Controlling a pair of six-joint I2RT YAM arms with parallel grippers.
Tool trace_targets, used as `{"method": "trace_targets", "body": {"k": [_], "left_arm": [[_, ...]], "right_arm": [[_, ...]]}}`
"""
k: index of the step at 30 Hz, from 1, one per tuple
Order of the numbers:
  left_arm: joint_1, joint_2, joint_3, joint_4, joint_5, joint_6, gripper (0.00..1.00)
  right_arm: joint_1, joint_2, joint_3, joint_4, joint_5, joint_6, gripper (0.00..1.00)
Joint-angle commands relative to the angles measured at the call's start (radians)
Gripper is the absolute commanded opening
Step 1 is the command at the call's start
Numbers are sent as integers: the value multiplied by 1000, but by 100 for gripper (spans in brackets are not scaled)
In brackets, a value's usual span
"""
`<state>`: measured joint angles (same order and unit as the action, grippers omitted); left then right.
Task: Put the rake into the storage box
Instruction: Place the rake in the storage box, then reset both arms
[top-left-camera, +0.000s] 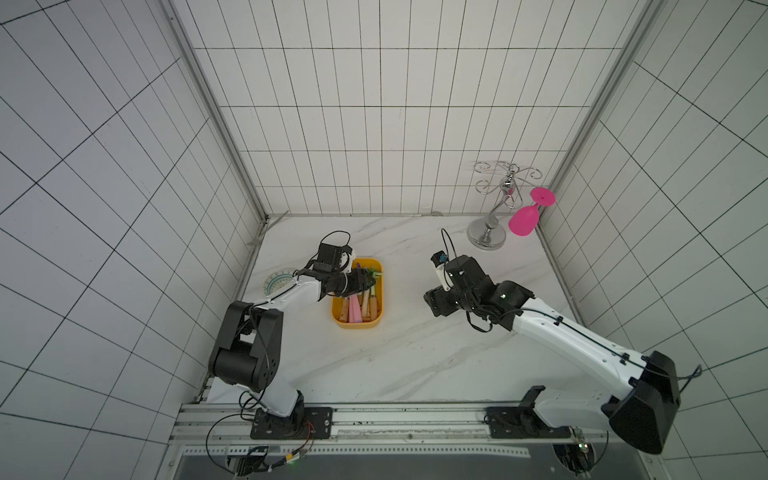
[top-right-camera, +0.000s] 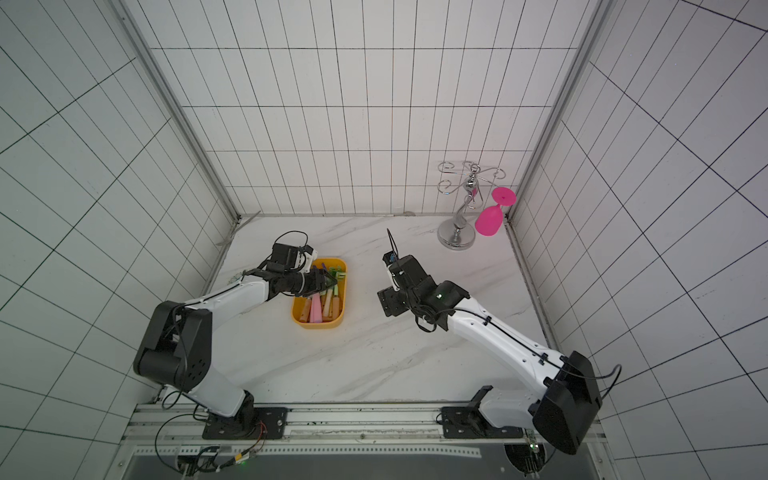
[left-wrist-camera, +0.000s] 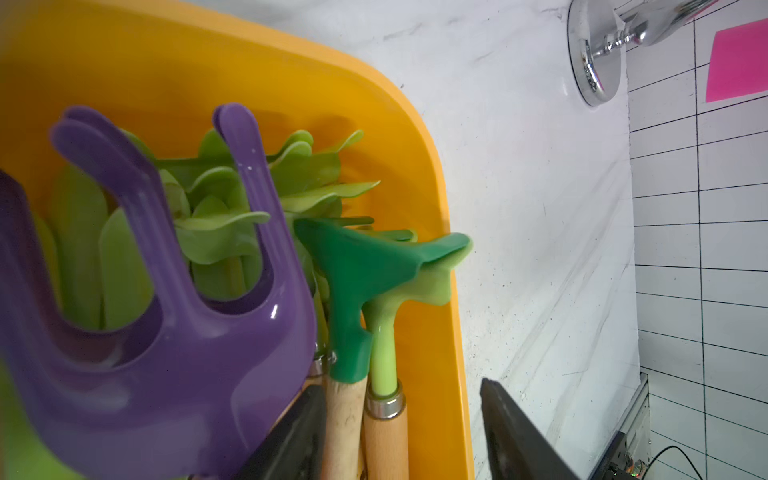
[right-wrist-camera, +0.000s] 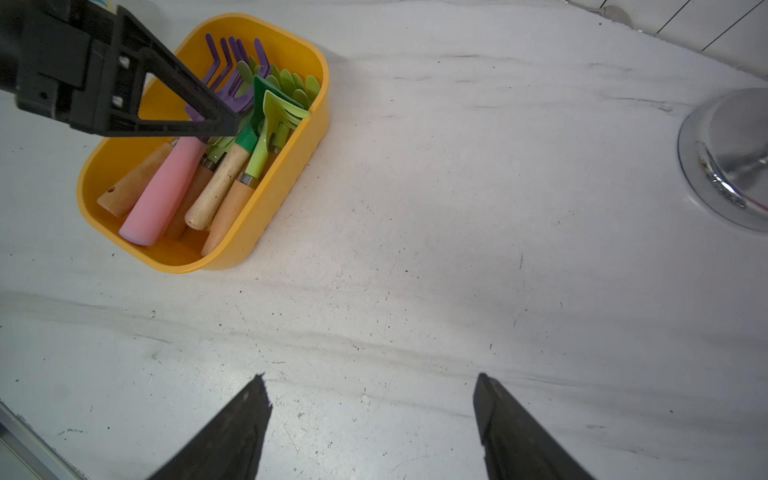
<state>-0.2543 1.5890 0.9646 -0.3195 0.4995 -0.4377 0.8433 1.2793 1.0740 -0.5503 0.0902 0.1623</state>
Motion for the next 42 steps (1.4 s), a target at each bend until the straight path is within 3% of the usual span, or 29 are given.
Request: {"method": "trace_targets", "body": {"k": [1, 8, 11, 15, 18, 20, 22, 25, 26, 28, 31, 34, 36, 39, 41, 42], "left_arm": [[-2, -90, -10, -27, -78, -15, 64], [-12, -280, -16, -93, -223, -5, 64], [-8, -346, -2, -135, -390, 9, 65], [12, -392, -53, -87, -599, 66, 65], [19, -410, -72, -89, -735, 76, 66], [28, -434, -113, -41, -807, 100, 66], [35, -462, -211, 97, -881, 140, 78], [74, -472, -366, 369, -973, 150, 87], [98, -466, -402, 448, -972, 132, 98], [155, -420, -462, 613, -970, 121, 99], [175, -308, -470, 717, -982, 223, 99], [188, -209, -508, 885, -954, 269, 99], [194, -146, -539, 1049, -892, 327, 99], [229, -69, -550, 1110, -778, 330, 99], [228, -10, -568, 1217, -732, 362, 99], [227, 7, -563, 1239, -721, 376, 99]], "right_arm": [[-23, 2, -28, -2, -10, -15, 81], [-64, 27, -38, 6, -13, -20, 81], [-116, 19, -66, 51, -5, -3, 81], [-213, -14, -138, 161, 114, 42, 99], [-299, -58, -216, 275, 259, 19, 99], [-386, -78, -265, 353, 288, -5, 99], [-520, -76, -327, 455, 276, 5, 99], [-683, -12, -390, 605, 247, 24, 99], [-710, 15, -402, 660, 237, 7, 99], [-728, 82, -397, 735, 277, -47, 99], [-763, 168, -472, 985, 303, -93, 99], [-796, 247, -565, 1244, 226, -109, 99], [-819, 222, -554, 1170, 176, -84, 99], [-844, 223, -595, 1242, 47, -111, 99], [-845, 270, -659, 1425, -36, -152, 99], [-845, 275, -665, 1432, -56, -161, 99]]}}
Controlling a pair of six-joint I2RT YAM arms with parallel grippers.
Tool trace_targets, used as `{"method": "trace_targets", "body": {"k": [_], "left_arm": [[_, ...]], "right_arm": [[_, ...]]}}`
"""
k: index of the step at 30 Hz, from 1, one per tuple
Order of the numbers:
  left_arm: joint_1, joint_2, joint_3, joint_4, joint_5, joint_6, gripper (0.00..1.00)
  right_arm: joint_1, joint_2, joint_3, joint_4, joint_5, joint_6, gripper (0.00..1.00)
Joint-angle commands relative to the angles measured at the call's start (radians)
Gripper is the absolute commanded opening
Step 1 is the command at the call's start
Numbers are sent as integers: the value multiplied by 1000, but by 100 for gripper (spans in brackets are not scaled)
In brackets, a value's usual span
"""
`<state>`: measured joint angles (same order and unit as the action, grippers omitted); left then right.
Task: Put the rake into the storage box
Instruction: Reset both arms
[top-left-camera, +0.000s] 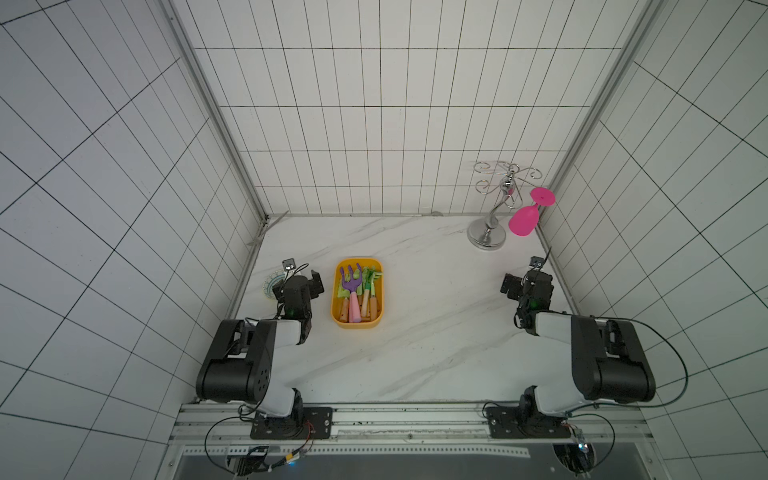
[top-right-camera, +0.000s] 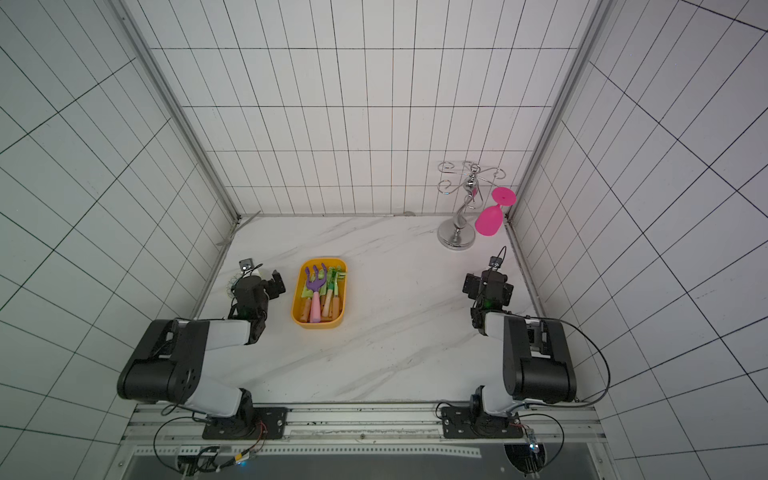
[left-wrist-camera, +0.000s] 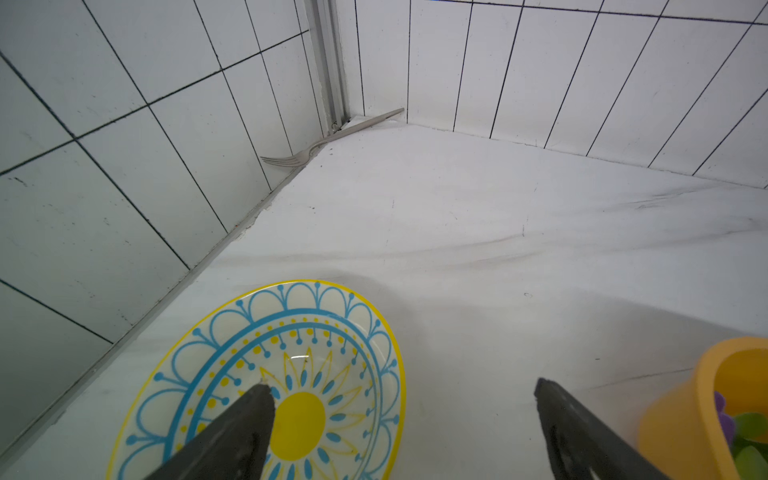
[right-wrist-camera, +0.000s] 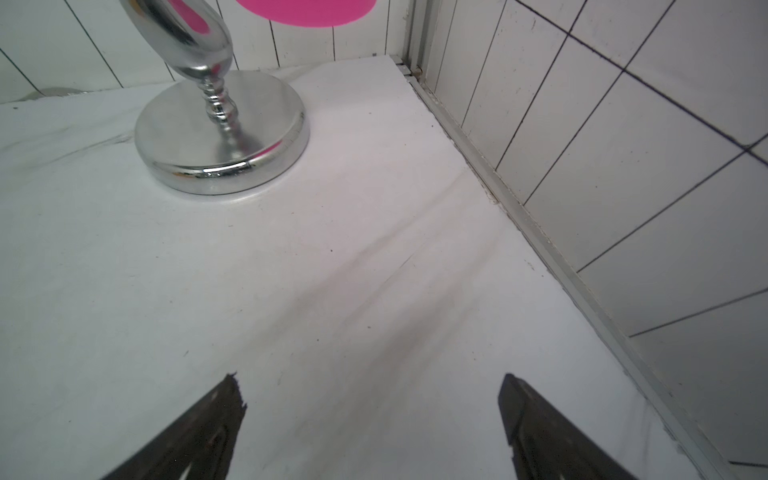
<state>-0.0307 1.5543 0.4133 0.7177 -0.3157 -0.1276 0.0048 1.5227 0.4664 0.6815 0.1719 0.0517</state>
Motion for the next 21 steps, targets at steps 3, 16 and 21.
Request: {"method": "trace_targets", "body": {"k": [3, 16, 21], "left_arm": [[13, 38, 9, 154, 55, 34, 99], [11, 12, 28, 71, 30, 13, 99], [13, 12, 29, 71, 30, 13, 99]], "right_arm": [[-9, 26, -52, 187, -138, -44, 99], [-22, 26, -18, 109, -158, -35, 99], [-28, 15, -28, 115, -170, -33, 99]]}}
